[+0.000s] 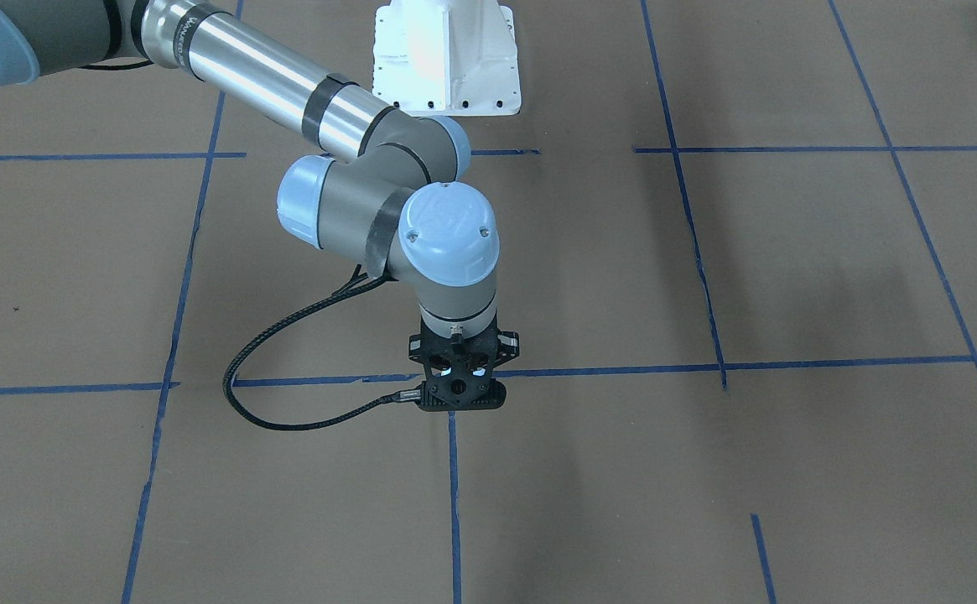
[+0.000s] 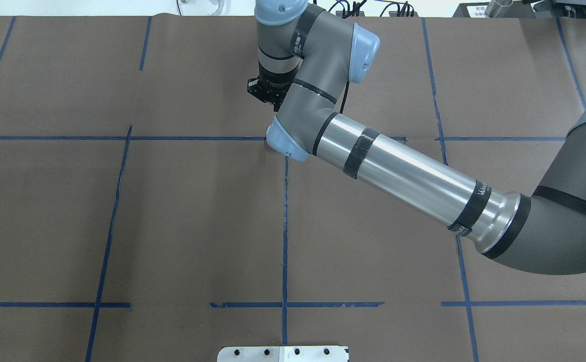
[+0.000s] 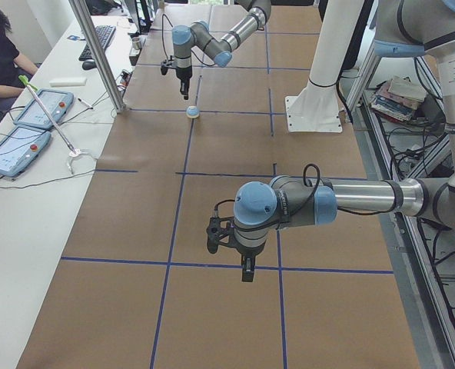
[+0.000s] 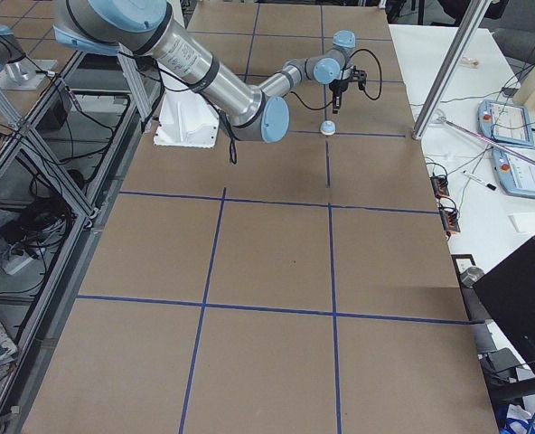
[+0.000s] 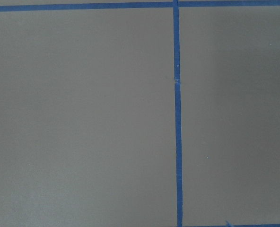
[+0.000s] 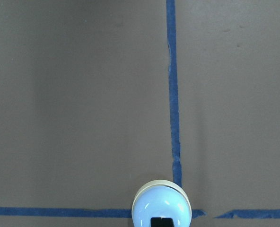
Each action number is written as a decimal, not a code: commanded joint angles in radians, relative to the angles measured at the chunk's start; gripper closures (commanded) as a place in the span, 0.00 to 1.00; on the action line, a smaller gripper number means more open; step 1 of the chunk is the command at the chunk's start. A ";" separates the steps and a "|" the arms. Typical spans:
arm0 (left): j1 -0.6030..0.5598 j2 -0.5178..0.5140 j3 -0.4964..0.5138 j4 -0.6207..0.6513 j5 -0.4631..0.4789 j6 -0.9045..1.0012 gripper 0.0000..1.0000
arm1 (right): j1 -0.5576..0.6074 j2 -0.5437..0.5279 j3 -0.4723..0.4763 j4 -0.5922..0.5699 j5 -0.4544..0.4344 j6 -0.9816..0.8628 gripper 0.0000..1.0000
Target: Place and press bell with both arms
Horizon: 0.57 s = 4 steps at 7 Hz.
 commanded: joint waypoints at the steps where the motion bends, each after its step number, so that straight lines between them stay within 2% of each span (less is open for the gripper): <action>1: 0.003 -0.001 0.042 -0.031 -0.001 0.004 0.00 | 0.050 -0.056 0.063 -0.029 0.056 -0.034 0.01; 2: 0.003 -0.005 0.055 -0.057 -0.001 0.002 0.00 | 0.088 -0.114 0.147 -0.108 0.093 -0.116 0.01; 4: 0.006 -0.003 0.084 -0.081 0.005 0.001 0.00 | 0.189 -0.348 0.432 -0.292 0.110 -0.419 0.01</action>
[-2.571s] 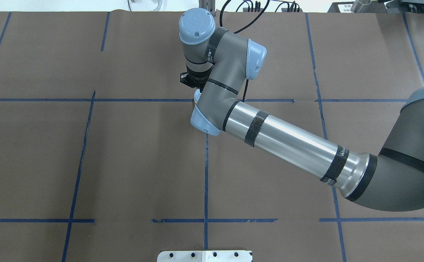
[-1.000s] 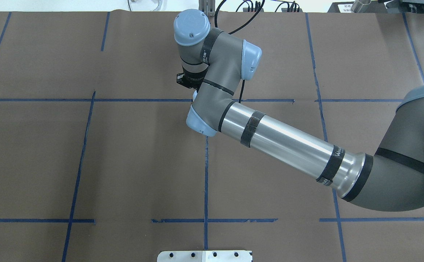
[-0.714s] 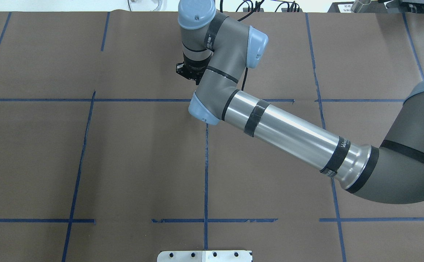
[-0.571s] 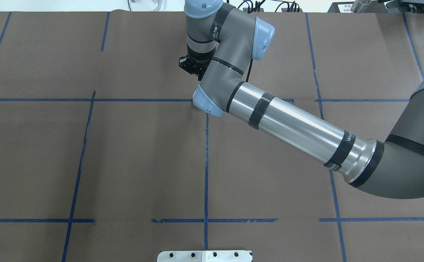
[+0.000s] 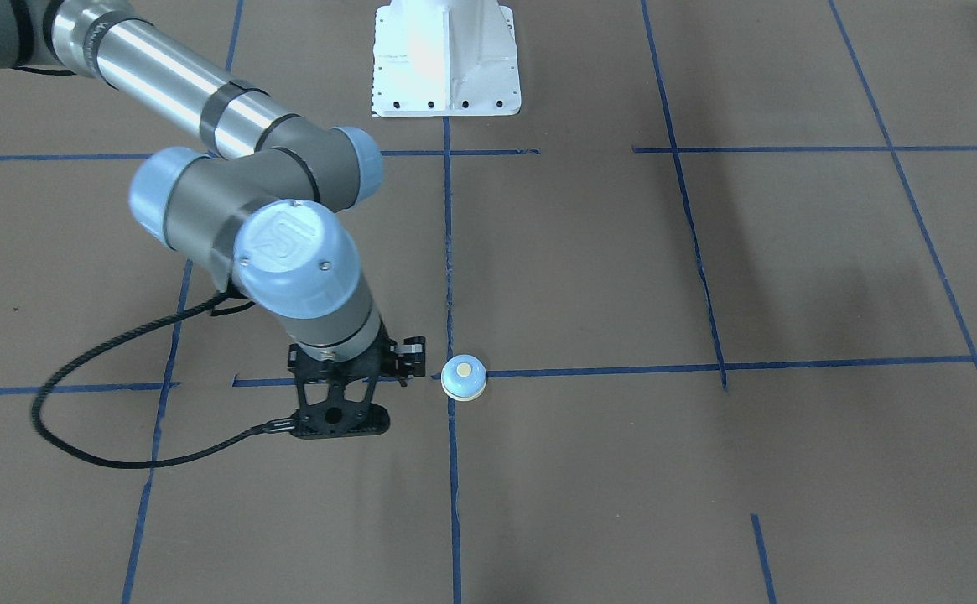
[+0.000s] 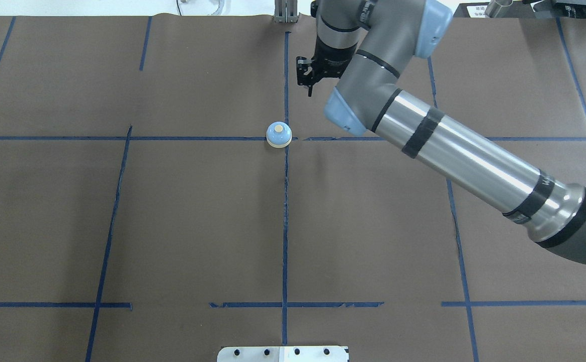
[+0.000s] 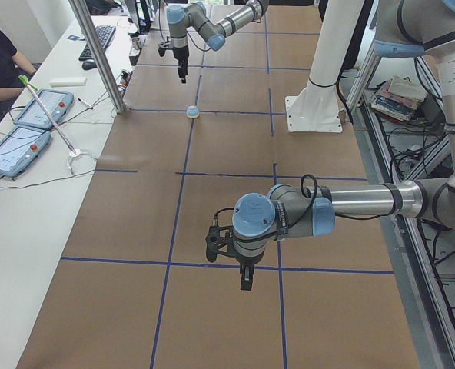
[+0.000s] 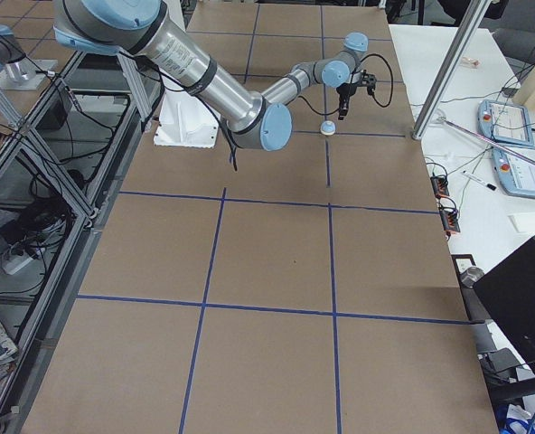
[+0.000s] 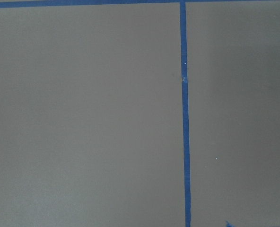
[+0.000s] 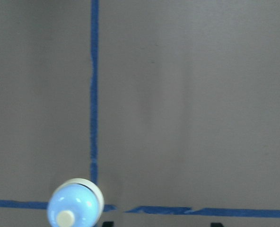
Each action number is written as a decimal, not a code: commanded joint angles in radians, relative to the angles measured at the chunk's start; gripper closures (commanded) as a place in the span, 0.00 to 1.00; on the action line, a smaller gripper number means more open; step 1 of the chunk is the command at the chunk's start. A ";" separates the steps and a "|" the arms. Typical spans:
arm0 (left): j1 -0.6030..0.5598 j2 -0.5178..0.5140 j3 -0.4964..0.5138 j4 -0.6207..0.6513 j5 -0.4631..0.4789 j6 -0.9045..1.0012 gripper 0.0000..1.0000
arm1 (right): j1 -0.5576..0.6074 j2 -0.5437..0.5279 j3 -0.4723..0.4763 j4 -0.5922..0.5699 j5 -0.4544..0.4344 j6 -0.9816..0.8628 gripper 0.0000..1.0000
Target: Place and press bell with both arms
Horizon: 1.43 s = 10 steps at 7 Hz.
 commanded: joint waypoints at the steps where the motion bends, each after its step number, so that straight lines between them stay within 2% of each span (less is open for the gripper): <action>1: 0.004 0.002 0.027 -0.008 0.005 -0.003 0.00 | 0.123 -0.263 0.271 -0.135 0.012 -0.304 0.01; 3: 0.023 -0.010 0.032 -0.008 0.008 -0.006 0.00 | 0.243 -0.469 0.394 -0.137 0.029 -0.570 0.01; 5: 0.074 -0.036 0.030 -0.005 0.022 -0.015 0.00 | 0.413 -0.666 0.442 -0.137 0.119 -0.844 0.00; 6: 0.076 -0.054 0.030 -0.005 0.022 -0.015 0.00 | 0.500 -0.754 0.450 -0.133 0.164 -0.921 0.00; 8: 0.076 -0.060 0.030 -0.007 0.016 -0.016 0.00 | 0.637 -0.953 0.515 -0.124 0.181 -0.991 0.00; 9: 0.076 -0.057 0.033 -0.024 0.013 -0.004 0.00 | 0.660 -1.048 0.555 -0.121 0.179 -0.991 0.00; 10: 0.076 -0.059 0.030 -0.022 0.016 -0.010 0.00 | 0.664 -1.068 0.571 -0.121 0.179 -0.976 0.00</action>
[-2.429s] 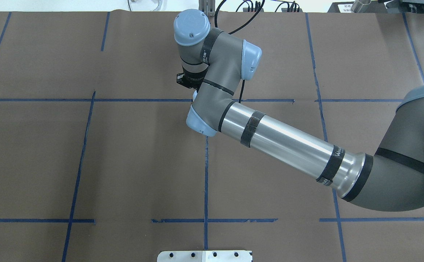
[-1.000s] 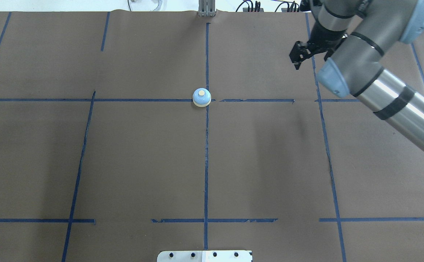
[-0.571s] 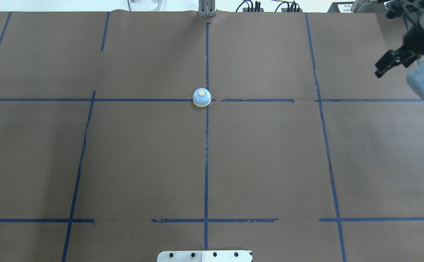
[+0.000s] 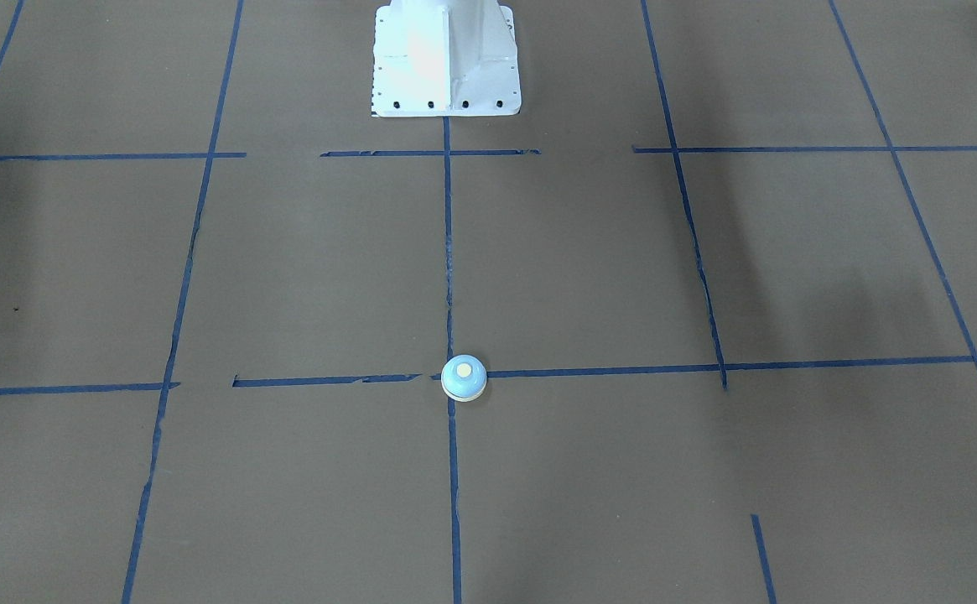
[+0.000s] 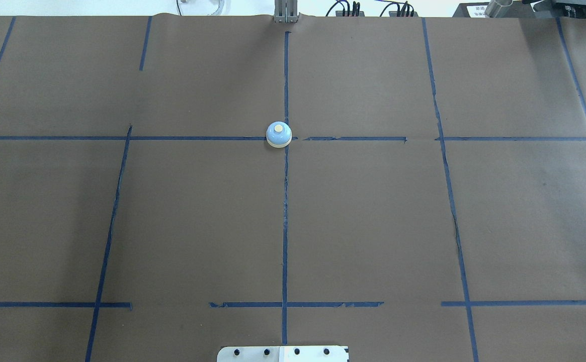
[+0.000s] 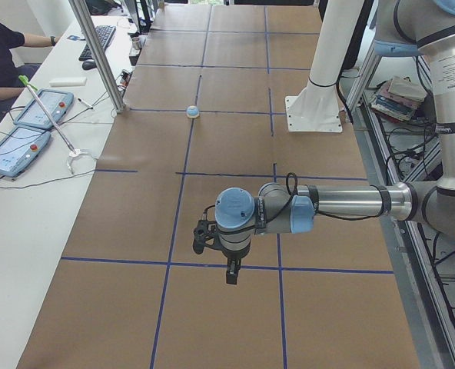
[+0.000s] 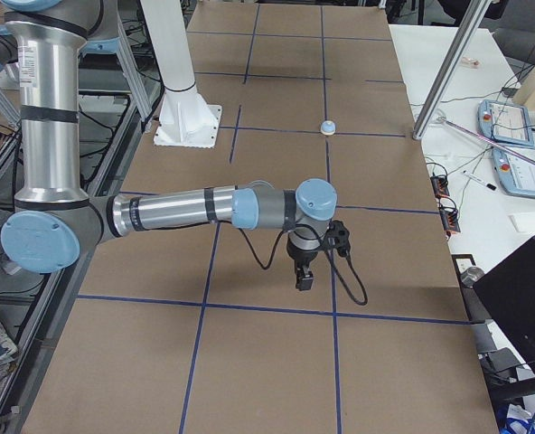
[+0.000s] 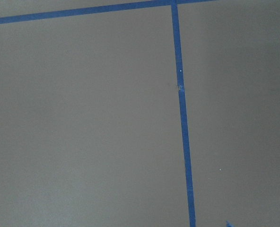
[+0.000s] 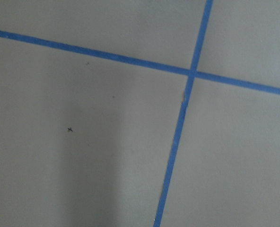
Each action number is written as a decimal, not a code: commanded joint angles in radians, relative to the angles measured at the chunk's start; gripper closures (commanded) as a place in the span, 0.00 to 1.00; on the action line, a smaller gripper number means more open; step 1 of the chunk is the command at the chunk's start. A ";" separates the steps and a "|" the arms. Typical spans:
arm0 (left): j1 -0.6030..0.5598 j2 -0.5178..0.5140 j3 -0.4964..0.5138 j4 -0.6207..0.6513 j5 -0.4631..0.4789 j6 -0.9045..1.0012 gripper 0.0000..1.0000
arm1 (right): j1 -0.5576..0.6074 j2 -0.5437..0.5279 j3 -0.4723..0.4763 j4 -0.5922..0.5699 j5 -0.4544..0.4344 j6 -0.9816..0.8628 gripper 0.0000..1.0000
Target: Place and press bell with both arms
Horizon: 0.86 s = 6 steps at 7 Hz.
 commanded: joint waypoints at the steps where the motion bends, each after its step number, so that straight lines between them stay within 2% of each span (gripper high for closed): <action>1: 0.000 0.002 -0.001 -0.004 0.006 0.005 0.00 | 0.020 -0.057 0.024 0.002 0.003 0.007 0.00; 6: 0.002 0.011 0.003 0.002 0.007 0.004 0.00 | 0.019 -0.062 0.021 0.002 0.005 0.007 0.00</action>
